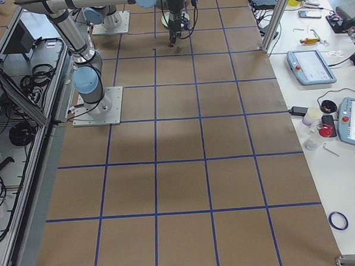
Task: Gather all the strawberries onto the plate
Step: 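Grasp the next strawberry with the left gripper and carry it over the plate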
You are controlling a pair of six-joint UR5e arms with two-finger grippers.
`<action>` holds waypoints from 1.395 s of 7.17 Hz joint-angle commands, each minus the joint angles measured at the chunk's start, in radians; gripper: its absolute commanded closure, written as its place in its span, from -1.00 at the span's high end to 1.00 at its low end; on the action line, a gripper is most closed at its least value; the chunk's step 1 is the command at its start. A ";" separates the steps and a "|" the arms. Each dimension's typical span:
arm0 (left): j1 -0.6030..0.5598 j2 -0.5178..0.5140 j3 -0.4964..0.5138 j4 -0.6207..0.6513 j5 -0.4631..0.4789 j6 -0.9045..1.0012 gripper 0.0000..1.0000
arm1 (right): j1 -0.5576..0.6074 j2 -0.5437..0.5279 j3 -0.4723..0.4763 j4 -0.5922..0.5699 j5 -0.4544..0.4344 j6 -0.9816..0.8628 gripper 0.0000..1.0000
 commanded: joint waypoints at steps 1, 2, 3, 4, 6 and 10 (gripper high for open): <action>-0.002 0.000 -0.001 -0.003 0.008 0.006 -0.72 | 0.000 0.000 -0.001 -0.002 0.000 0.000 1.00; -0.001 0.011 0.009 -0.003 0.016 0.015 -0.76 | 0.000 0.003 -0.004 -0.006 0.006 -0.003 1.00; 0.011 0.037 0.019 -0.009 0.042 0.099 -0.76 | -0.002 0.011 -0.006 -0.008 0.006 -0.003 1.00; 0.062 0.048 0.025 -0.015 0.091 0.141 -0.75 | 0.000 0.012 -0.006 -0.008 0.002 0.000 1.00; 0.190 0.098 0.025 -0.070 0.105 0.296 -0.74 | -0.002 0.012 -0.004 -0.005 -0.002 -0.006 1.00; 0.433 0.134 -0.017 -0.104 0.143 0.580 -0.71 | -0.002 0.014 -0.006 0.002 -0.005 -0.015 1.00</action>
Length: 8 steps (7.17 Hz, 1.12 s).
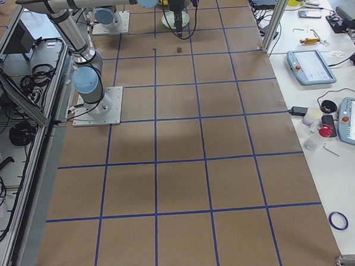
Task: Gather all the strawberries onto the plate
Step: 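Open the left gripper to drop the strawberry onto the plate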
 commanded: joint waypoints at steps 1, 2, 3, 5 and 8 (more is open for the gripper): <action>0.039 -0.010 -0.045 0.002 0.014 0.028 0.27 | 0.000 0.001 0.000 0.000 0.001 -0.004 1.00; 0.020 -0.003 -0.048 0.003 0.015 0.016 0.84 | 0.000 0.001 -0.002 0.000 0.001 -0.001 1.00; -0.025 0.003 -0.035 0.017 0.012 -0.109 0.92 | 0.000 0.001 -0.002 0.000 0.001 -0.004 1.00; -0.207 -0.027 0.034 0.037 0.001 -0.335 0.93 | 0.000 0.001 -0.002 0.000 0.001 0.000 1.00; -0.363 -0.125 0.114 0.161 -0.143 -0.588 0.82 | 0.000 0.001 -0.002 0.000 0.002 0.006 1.00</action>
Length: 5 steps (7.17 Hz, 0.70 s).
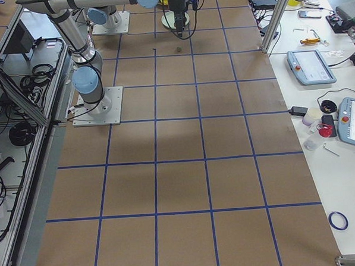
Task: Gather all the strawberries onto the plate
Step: 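Reach the left gripper to the last strawberry and grasp it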
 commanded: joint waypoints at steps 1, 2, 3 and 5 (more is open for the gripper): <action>-0.109 -0.096 0.031 0.102 -0.038 -0.187 0.73 | 0.002 0.000 0.000 0.000 0.001 0.007 1.00; -0.155 -0.132 0.031 0.147 -0.036 -0.238 0.73 | 0.000 0.000 0.000 0.000 0.001 0.007 1.00; -0.177 -0.155 0.025 0.147 -0.030 -0.248 0.63 | 0.002 0.000 0.000 0.000 0.001 0.007 1.00; -0.180 -0.163 -0.009 0.146 -0.022 -0.237 0.21 | 0.000 0.000 0.000 0.000 0.001 0.007 1.00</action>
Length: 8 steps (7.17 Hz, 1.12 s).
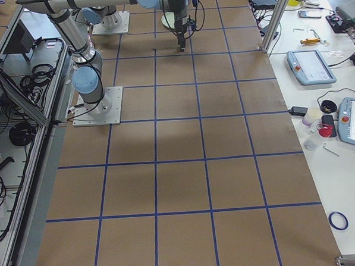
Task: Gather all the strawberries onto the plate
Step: 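Reach the left gripper to the last strawberry and grasp it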
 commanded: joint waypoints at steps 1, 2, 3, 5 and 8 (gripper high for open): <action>-0.006 -0.007 -0.016 0.002 0.005 0.008 -0.06 | -0.001 0.000 0.000 0.000 0.001 0.000 1.00; -0.006 -0.004 -0.012 0.004 0.003 0.023 -0.36 | 0.001 0.000 0.000 0.000 0.001 0.000 1.00; -0.006 0.002 -0.007 0.004 0.005 0.039 -0.71 | -0.001 0.000 0.000 0.000 -0.001 0.000 1.00; 0.003 0.045 -0.006 -0.003 0.058 0.109 -0.84 | -0.001 0.000 0.000 0.000 -0.001 0.000 1.00; 0.172 0.158 -0.022 -0.239 0.161 0.325 -0.85 | -0.001 0.000 0.000 0.000 -0.001 0.000 1.00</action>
